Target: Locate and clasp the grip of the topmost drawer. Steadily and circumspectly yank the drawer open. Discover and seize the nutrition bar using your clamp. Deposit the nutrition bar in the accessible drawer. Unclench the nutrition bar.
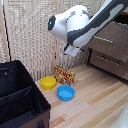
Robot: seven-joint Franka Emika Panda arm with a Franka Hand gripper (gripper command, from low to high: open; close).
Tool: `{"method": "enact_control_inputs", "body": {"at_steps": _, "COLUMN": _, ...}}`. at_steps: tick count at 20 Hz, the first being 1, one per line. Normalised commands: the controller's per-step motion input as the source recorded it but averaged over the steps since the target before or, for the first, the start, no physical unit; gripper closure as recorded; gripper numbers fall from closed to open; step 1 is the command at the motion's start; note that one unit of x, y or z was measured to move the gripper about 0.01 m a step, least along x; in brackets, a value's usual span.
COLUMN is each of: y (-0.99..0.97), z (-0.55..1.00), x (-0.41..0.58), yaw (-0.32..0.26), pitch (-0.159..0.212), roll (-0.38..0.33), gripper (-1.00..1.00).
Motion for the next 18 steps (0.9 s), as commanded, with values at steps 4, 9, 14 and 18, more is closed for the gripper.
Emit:
{"method": "enact_control_inputs", "body": {"at_steps": 4, "y": 0.0, "z": 0.0, "x": 0.541, "yaw": -0.031, "pitch": -0.115, "roll": 0.333, "gripper": -1.0}}
{"method": "enact_control_inputs", "body": {"at_steps": 9, "y": 0.01, "z": 0.0, "x": 0.541, "yaw": -0.015, "pitch": -0.092, "roll": 0.37, "gripper": -1.0}}
{"method": "enact_control_inputs", "body": {"at_steps": 14, "y": 0.04, "z": -0.01, "x": 0.514, "yaw": -0.009, "pitch": -0.066, "roll": 0.375, "gripper": -1.0}}
{"method": "enact_control_inputs", "body": {"at_steps": 18, "y": 0.07, "z": -0.01, "x": 0.451, "yaw": -0.011, "pitch": -0.024, "roll": 0.375, "gripper": -1.0}}
